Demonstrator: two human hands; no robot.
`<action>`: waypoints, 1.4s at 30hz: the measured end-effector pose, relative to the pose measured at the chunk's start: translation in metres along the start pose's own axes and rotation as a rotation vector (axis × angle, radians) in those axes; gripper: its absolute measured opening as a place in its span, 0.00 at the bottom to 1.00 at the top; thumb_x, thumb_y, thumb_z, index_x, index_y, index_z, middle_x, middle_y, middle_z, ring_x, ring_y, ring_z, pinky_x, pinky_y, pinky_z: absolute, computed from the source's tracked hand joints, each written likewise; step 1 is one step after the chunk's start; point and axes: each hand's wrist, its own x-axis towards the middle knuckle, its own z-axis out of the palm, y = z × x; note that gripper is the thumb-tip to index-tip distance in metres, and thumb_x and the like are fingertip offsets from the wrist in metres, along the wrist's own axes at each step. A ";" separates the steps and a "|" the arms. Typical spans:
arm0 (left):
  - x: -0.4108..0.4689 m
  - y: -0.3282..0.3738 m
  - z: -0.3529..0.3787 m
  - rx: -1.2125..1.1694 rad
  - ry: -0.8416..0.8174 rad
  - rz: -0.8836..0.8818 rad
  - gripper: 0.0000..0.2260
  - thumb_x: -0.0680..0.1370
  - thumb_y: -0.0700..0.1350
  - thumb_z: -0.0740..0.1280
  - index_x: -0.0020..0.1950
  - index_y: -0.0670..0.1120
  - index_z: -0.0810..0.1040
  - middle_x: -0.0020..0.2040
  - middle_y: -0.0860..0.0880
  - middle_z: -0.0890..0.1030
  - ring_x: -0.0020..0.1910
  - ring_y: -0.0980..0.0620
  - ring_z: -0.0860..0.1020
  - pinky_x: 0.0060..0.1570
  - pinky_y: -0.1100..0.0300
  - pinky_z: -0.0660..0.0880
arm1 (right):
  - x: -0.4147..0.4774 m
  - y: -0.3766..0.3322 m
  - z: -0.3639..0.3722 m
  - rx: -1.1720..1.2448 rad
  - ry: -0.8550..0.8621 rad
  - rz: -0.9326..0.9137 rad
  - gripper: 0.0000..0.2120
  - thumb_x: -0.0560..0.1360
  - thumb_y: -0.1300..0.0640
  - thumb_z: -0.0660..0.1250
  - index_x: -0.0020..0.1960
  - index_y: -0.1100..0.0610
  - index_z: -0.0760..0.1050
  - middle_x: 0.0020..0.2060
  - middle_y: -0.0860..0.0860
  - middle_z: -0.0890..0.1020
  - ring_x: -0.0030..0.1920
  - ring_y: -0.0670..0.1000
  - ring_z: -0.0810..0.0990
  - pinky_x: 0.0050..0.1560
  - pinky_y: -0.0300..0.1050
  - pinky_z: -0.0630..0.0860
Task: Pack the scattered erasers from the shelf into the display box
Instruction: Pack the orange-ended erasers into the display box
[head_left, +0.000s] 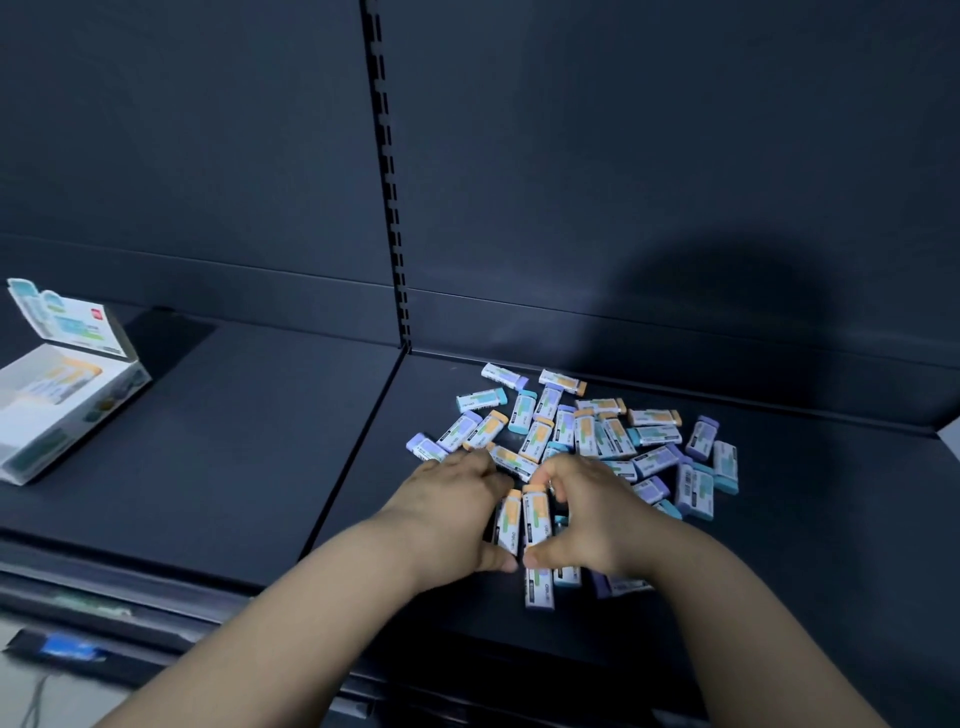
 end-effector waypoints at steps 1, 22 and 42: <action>-0.001 -0.002 0.000 -0.010 0.032 0.001 0.33 0.71 0.61 0.68 0.72 0.52 0.63 0.65 0.52 0.66 0.67 0.52 0.63 0.66 0.59 0.61 | 0.001 -0.002 0.001 0.020 0.034 -0.011 0.32 0.62 0.46 0.76 0.61 0.48 0.65 0.51 0.45 0.67 0.58 0.48 0.66 0.60 0.45 0.67; -0.107 -0.236 -0.051 0.044 0.287 0.041 0.34 0.69 0.66 0.66 0.71 0.56 0.64 0.61 0.56 0.68 0.62 0.55 0.67 0.60 0.61 0.60 | 0.099 -0.221 0.081 0.182 0.321 -0.151 0.27 0.63 0.52 0.75 0.56 0.43 0.65 0.45 0.34 0.68 0.53 0.40 0.66 0.49 0.31 0.65; -0.165 -0.405 -0.093 0.061 0.253 -0.211 0.32 0.72 0.63 0.65 0.73 0.57 0.61 0.65 0.58 0.68 0.67 0.55 0.65 0.64 0.60 0.60 | 0.160 -0.340 0.114 0.224 0.261 -0.190 0.24 0.66 0.50 0.73 0.55 0.39 0.64 0.48 0.34 0.68 0.54 0.38 0.66 0.52 0.31 0.65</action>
